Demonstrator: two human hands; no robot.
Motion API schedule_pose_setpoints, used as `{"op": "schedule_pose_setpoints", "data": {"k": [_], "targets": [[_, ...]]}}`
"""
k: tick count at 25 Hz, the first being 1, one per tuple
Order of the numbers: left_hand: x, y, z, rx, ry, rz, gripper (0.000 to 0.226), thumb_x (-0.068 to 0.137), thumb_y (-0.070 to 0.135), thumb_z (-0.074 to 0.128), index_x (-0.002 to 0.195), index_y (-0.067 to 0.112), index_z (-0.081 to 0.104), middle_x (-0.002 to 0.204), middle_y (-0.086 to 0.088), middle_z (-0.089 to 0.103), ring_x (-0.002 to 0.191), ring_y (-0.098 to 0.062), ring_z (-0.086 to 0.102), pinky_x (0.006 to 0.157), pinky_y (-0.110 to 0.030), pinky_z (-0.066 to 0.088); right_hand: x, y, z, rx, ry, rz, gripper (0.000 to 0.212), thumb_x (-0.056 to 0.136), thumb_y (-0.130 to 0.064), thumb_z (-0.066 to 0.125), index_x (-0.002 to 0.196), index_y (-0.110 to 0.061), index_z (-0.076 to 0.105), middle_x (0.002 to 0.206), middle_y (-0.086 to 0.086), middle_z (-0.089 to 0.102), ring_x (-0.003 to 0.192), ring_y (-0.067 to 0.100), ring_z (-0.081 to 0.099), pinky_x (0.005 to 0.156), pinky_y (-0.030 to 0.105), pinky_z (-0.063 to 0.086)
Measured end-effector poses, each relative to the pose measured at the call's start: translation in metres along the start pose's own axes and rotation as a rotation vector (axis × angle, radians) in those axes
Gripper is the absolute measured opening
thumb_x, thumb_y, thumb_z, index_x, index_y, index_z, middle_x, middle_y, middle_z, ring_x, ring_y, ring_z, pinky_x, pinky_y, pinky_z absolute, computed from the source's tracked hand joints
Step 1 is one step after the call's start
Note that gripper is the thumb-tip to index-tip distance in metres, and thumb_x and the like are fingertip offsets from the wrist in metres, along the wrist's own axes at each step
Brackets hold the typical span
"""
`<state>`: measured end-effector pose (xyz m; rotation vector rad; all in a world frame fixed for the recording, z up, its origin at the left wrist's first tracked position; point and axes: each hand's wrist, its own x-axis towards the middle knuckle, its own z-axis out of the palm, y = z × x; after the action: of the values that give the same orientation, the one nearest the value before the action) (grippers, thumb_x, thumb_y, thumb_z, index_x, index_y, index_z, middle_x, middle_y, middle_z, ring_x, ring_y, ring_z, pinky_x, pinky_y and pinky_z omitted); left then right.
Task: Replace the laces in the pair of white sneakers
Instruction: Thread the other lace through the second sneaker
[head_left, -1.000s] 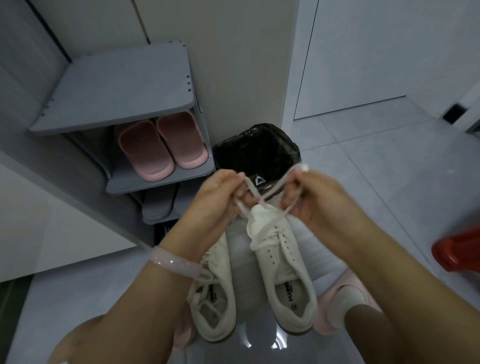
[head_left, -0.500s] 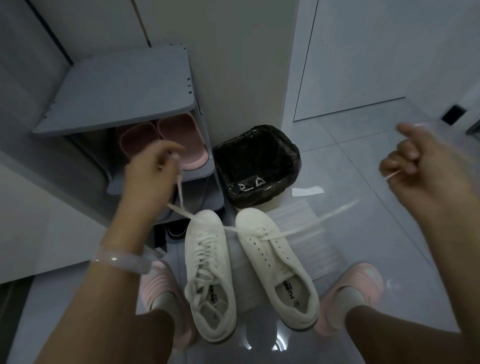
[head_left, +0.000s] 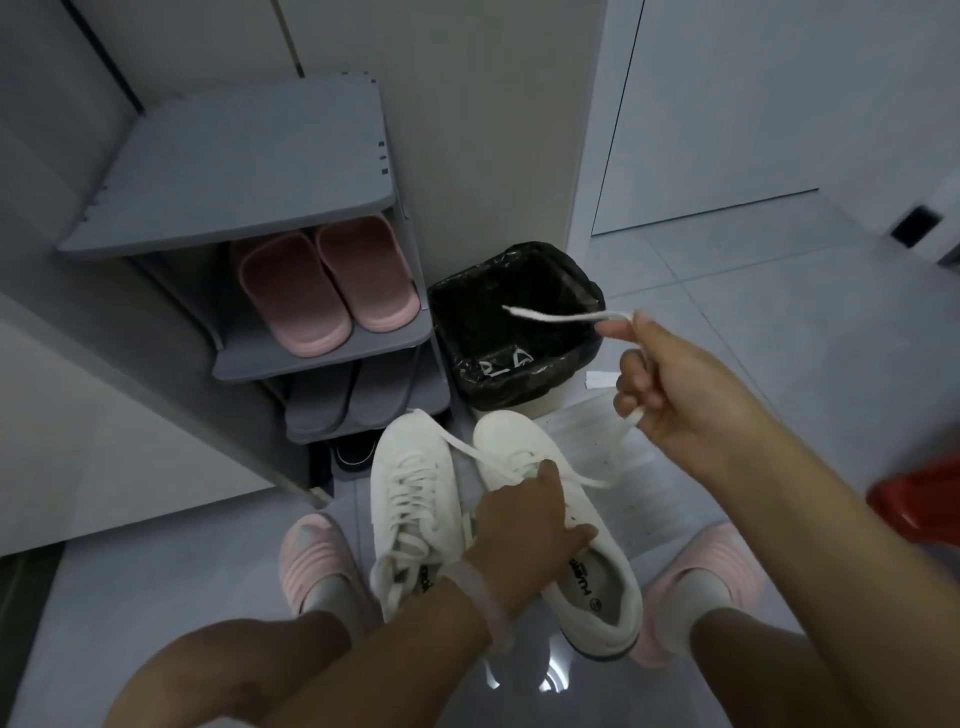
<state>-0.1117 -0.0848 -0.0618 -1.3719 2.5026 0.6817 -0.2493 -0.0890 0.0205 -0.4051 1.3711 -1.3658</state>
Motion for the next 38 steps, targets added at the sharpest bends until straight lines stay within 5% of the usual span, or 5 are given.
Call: {"op": "schedule_pose_setpoints", "data": {"k": [12, 17, 21, 26, 38], "targets": [[-0.002, -0.022, -0.005, 0.308, -0.159, 0.453, 0.035, 0.096, 0.025, 0.044, 0.131, 0.024, 0.049, 0.122, -0.008, 0.053, 0.11, -0.029, 0.054, 0.081, -0.035, 0.041, -0.001, 0.01, 0.005, -0.065, -0.057, 0.116, 0.024, 0.096, -0.009, 0.041, 0.107, -0.013, 0.062, 0.063, 0.003, 0.067, 0.034, 0.004, 0.031, 0.044, 0.016, 0.044], [0.01, -0.017, -0.043, -0.738, 0.157, 0.005, 0.039, 0.096, 0.045, 0.033, 0.081, 0.025, 0.063, 0.069, 0.002, 0.058, 0.065, -0.012, 0.056, 0.061, -0.028, 0.04, -0.007, 0.019, 0.012, -0.159, -0.163, 0.144, 0.021, 0.095, -0.007, 0.045, 0.099, -0.004, 0.065, 0.073, 0.009, 0.069, 0.047, 0.007, 0.055, 0.058, 0.021, 0.057], [0.014, -0.017, -0.062, -1.46, 0.018, -0.202, 0.037, 0.098, 0.038, 0.036, 0.083, 0.021, 0.066, 0.036, 0.008, 0.04, 0.032, -0.004, 0.029, 0.041, -0.018, 0.023, -0.017, 0.024, 0.021, -0.42, -0.352, 0.199, 0.02, 0.093, -0.011, 0.051, 0.087, -0.007, 0.07, 0.078, 0.009, 0.072, 0.062, 0.009, 0.065, 0.067, 0.022, 0.057], [0.014, -0.024, -0.06, -1.323, 0.152, -0.167, 0.03, 0.098, 0.018, 0.04, 0.075, 0.017, 0.059, 0.048, 0.004, 0.044, 0.04, -0.007, 0.029, 0.039, -0.017, 0.024, -0.008, 0.023, 0.011, -0.727, -0.292, 0.203, 0.022, 0.092, -0.027, 0.053, 0.094, -0.012, 0.069, 0.092, 0.004, 0.071, 0.082, 0.012, 0.066, 0.083, 0.027, 0.054], [0.002, -0.018, -0.064, -0.672, -0.066, 0.186, 0.029, 0.095, 0.022, 0.047, 0.084, 0.006, 0.068, 0.054, 0.011, 0.051, 0.039, 0.005, 0.042, 0.043, -0.006, 0.029, 0.005, 0.019, 0.006, 0.047, -0.109, 0.243, 0.008, 0.091, -0.006, 0.053, 0.091, -0.009, 0.06, 0.063, 0.002, 0.064, 0.054, 0.009, 0.062, 0.053, 0.022, 0.054]]}}
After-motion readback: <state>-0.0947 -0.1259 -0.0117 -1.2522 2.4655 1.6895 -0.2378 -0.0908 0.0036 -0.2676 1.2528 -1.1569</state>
